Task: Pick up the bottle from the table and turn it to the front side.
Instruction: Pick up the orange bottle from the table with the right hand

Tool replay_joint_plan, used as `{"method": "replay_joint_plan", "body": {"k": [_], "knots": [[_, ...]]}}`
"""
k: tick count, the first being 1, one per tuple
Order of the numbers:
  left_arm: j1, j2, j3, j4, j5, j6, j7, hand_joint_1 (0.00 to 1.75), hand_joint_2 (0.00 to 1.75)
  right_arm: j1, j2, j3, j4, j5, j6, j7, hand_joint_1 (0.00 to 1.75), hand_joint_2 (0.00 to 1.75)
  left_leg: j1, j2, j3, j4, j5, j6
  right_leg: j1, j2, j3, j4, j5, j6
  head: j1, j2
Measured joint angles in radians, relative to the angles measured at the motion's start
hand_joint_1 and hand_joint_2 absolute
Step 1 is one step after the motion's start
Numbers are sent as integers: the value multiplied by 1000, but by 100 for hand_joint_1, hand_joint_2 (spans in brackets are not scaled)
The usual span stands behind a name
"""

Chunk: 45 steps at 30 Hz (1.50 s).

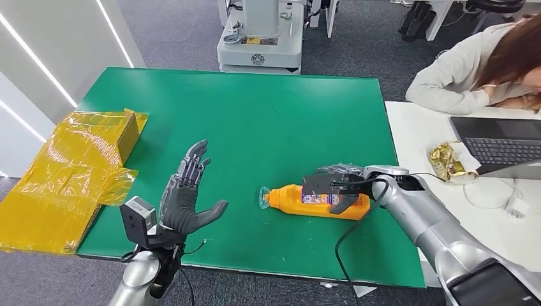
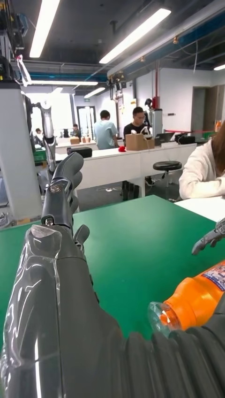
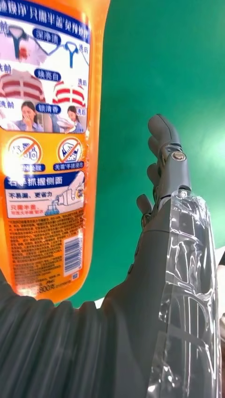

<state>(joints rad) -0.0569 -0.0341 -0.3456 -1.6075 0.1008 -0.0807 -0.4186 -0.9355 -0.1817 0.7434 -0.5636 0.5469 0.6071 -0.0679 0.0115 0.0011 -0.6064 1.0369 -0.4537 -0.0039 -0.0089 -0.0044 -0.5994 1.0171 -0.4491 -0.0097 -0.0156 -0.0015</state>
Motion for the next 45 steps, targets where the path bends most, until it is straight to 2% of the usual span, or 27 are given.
{"method": "replay_joint_plan", "body": {"k": [13,17,23,24,27,28,29,31,35,38,43,45], "knots": [[1,-1,2,0,36,-27,39,0,175,-26,-4,108,28,-21,44,36,0,175,0,0,0,0,0,0,0,1,0,0,0,0,0,0],[1,-5,2,0,53,-37,49,0,175,-25,-26,143,8,-15,42,78,0,175,0,0,0,0,0,0,0,0,0,0,0,0,0,0],[1,-6,2,0,55,-41,51,0,175,-20,-56,176,-20,-21,41,85,3,175,0,0,0,0,0,0,0,1,0,0,0,0,0,0],[1,-6,2,0,55,-41,51,0,175,-20,-59,178,-23,-22,40,85,17,175,0,0,0,0,0,0,0,1,0,0,0,0,0,0],[1,-7,2,0,60,-44,53,0,175,-13,-72,186,-36,-25,28,101,133,175,0,0,0,0,0,0,0,1,0,-1,0,0,0,0],[1,-8,2,0,63,-46,54,0,175,-6,-81,189,-46,-27,19,110,161,175,0,0,0,0,0,0,0,0,-1,-1,0,0,0,0],[1,-9,1,0,65,-47,54,0,175,2,-90,193,-58,-30,10,117,165,175,0,0,0,0,0,0,0,0,0,-1,0,0,0,0],[1,-9,1,0,68,-50,54,0,175,16,-107,198,-82,-34,-5,126,162,175,0,0,0,0,0,0,0,0,0,-1,0,0,0,0],[1,-10,1,0,72,-52,54,0,175,29,-135,203,-116,-41,-9,137,141,175,0,0,0,0,0,0,0,1,0,-1,0,0,0,0],[1,-10,1,2,75,-54,54,0,175,39,-149,204,-140,-57,-10,151,135,175,0,0,0,0,0,0,0,1,0,-1,0,0,0,0],[0,-11,1,10,81,-56,54,0,175,60,-167,206,-171,-68,-40,159,160,175,0,0,1,1,0,0,0,1,0,-1,0,0,0,0],[0,-13,1,13,84,-57,54,0,175,70,-173,206,-182,-72,-58,158,161,175,0,1,1,0,0,0,0,1,0,-1,0,0,0,0]]}}
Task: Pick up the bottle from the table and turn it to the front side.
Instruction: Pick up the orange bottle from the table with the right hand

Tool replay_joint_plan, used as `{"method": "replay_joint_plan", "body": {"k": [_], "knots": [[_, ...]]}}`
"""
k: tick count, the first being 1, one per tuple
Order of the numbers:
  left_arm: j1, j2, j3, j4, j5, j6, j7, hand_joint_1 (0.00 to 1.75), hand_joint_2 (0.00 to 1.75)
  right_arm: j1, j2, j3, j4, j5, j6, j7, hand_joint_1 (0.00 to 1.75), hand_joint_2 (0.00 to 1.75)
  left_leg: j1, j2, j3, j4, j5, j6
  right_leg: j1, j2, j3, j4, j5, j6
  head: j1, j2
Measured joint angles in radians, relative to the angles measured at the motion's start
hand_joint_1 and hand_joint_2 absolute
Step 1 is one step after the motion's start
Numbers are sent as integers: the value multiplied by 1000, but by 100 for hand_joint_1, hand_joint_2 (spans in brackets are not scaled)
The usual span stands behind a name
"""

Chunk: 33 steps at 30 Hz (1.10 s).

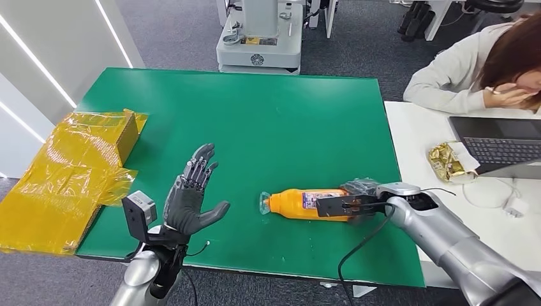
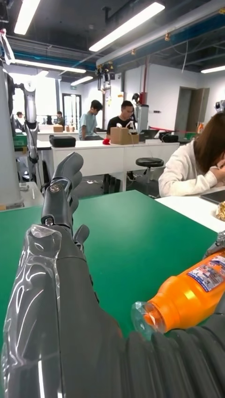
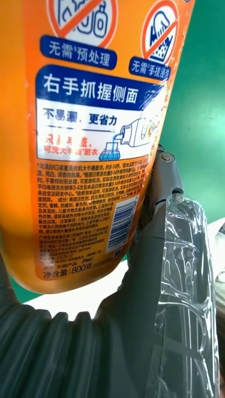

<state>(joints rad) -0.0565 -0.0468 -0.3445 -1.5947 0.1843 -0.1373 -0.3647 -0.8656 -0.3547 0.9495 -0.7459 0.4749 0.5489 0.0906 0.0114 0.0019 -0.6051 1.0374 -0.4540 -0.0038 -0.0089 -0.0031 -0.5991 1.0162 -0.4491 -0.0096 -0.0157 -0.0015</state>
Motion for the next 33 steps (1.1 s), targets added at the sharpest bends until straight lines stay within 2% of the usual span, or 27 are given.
{"method": "replay_joint_plan", "body": {"k": [5,9,13,19,22,33], "knots": [[0,0,0,6,3,-2,0,0,175,14,-11,0,-20,-10,-21,-4,174,175,0,1,1,0,0,0,0,1,0,0,0,0,0,0],[9,0,0,7,3,4,-14,0,175,40,-20,-9,-39,-66,-83,-44,175,175,0,0,1,0,0,0,0,1,1,0,0,0,0,0],[41,2,0,7,-10,26,-43,0,175,149,-50,-87,-107,-230,-171,-151,175,175,0,-1,-1,0,0,0,0,-1,1,-1,0,0,0,0],[65,8,0,7,-21,39,-54,0,175,286,-85,-202,-206,-325,-202,-194,175,175,0,-3,-2,0,-1,1,0,-3,0,-1,-1,2,0,0],[80,9,2,5,-45,56,-63,0,175,381,-98,-273,-273,-375,-239,-220,175,175,0,-4,-2,0,-1,1,0,-4,0,-2,-2,2,0,0],[94,15,54,3,-115,102,-90,0,175,834,-105,-599,-632,-466,-425,-274,175,175,0,-10,-5,-1,-3,3,0,-10,1,-2,-5,5,0,0]]}}
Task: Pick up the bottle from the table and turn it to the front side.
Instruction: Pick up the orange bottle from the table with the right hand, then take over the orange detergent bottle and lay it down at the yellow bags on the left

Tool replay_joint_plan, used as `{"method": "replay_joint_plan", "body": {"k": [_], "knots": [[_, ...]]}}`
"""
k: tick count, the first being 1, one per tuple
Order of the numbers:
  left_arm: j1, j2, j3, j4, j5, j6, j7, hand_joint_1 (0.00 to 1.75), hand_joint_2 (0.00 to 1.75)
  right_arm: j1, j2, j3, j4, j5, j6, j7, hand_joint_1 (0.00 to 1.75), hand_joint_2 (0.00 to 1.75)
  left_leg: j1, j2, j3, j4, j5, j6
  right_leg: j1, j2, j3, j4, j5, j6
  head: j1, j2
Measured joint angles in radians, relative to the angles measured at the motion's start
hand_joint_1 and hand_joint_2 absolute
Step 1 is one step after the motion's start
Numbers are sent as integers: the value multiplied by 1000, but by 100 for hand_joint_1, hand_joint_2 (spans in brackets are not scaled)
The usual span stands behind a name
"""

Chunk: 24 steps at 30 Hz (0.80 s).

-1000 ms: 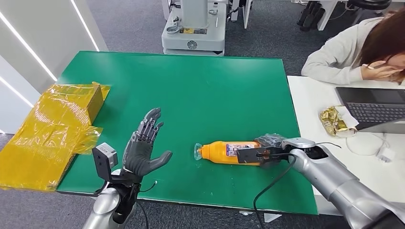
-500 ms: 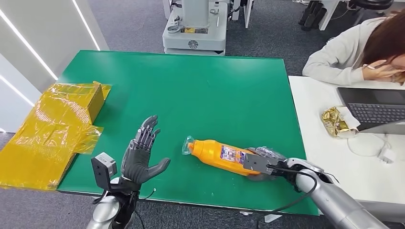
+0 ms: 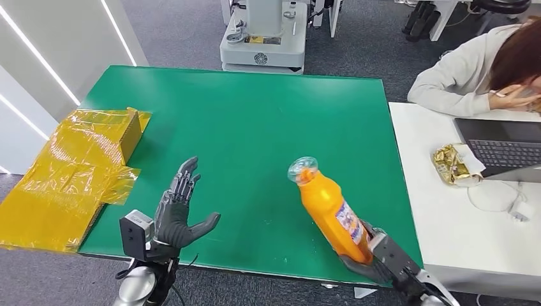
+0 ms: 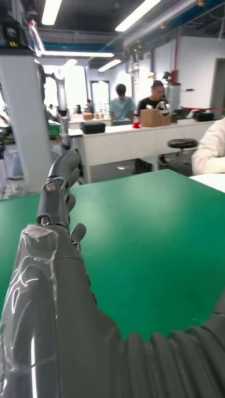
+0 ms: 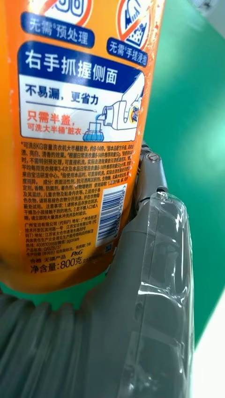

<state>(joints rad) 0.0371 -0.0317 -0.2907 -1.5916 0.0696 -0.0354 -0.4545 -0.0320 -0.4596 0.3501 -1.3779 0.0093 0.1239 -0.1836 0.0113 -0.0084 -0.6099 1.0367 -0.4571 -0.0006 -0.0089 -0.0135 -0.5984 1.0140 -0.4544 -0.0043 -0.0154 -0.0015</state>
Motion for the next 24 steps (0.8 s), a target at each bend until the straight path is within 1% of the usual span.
{"method": "replay_joint_plan", "body": {"k": [2,3,5,7,10,13,15,19,21,24], "knots": [[1,8,11,7,1,4,-12,0,175,63,9,-46,-49,4,-16,-23,175,175,0,0,0,0,0,0,0,1,0,0,0,0,0,0],[-1,11,14,11,3,1,-15,0,175,79,18,-60,-62,12,-19,-35,175,175,0,2,0,0,0,-1,0,3,-1,0,0,0,0,0],[-10,14,17,19,7,-9,-16,0,175,86,45,-79,-71,30,-19,-57,175,175,0,4,0,0,-1,-1,0,5,-1,0,0,-1,0,0],[-33,14,17,27,10,-27,-5,0,175,59,84,-83,-58,51,-9,-76,175,175,0,6,1,0,0,-1,0,6,-1,0,2,-2,0,0],[-98,9,10,47,38,-73,35,0,175,-37,154,-72,5,65,6,-106,175,175,0,7,0,0,3,-2,0,7,-2,1,5,-3,0,0],[-167,3,-6,76,146,-168,90,0,175,-162,222,-38,105,57,15,-132,175,175,0,9,1,0,6,-2,0,8,-3,1,8,-3,0,0],[-201,-1,-14,97,207,-213,113,0,175,-230,259,-14,164,53,14,-139,175,175,0,9,0,0,8,-2,0,8,-3,1,9,-3,0,0],[-273,-4,-30,152,311,-272,146,0,175,-362,329,43,274,57,14,-150,175,175,0,9,-1,0,10,-2,0,8,-4,2,11,-3,0,0],[-318,-7,-44,181,344,-285,158,0,175,-432,368,75,329,60,11,-148,175,175,0,9,-1,0,10,-2,0,8,-5,2,11,-3,0,0],[-376,-10,-68,208,379,-294,183,0,175,-511,421,116,392,61,11,-139,175,175,0,9,-1,0,11,-2,0,8,-5,2,11,-4,0,0]]}}
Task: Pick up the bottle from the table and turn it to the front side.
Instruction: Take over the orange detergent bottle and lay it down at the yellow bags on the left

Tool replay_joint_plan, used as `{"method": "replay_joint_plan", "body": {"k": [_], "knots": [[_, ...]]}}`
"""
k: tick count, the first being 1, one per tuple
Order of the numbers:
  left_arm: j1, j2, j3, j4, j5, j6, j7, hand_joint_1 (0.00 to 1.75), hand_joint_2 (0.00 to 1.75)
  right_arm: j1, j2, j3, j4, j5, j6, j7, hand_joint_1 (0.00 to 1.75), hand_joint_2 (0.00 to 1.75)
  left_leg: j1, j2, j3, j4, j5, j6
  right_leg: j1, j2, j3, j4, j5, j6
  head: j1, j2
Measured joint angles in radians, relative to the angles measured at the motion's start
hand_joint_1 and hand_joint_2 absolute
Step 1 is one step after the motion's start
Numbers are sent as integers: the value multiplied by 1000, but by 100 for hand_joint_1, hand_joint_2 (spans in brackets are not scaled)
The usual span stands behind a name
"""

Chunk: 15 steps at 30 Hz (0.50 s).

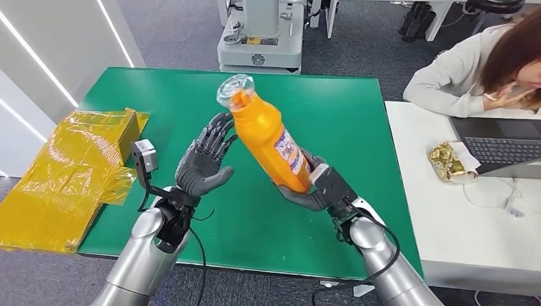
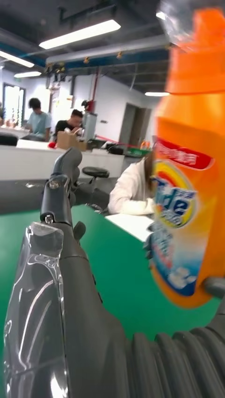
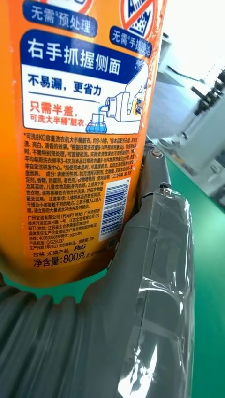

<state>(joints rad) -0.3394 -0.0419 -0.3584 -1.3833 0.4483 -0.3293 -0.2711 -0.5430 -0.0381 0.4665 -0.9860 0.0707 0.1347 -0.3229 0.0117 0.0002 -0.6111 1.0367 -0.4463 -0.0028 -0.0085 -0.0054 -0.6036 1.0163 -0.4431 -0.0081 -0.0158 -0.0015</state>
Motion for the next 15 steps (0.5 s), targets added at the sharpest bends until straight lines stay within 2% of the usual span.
{"method": "replay_joint_plan", "body": {"k": [6,15], "knots": [[-93,-9,-38,32,27,6,38,0,175,-92,67,58,82,-5,6,20,171,175,0,0,-1,0,0,0,0,0,0,0,0,0,0,0],[-148,-12,-47,49,-4,46,26,0,175,-113,92,102,138,1,20,32,172,175,0,0,-1,0,0,0,0,0,0,-1,0,0,0,0]]}}
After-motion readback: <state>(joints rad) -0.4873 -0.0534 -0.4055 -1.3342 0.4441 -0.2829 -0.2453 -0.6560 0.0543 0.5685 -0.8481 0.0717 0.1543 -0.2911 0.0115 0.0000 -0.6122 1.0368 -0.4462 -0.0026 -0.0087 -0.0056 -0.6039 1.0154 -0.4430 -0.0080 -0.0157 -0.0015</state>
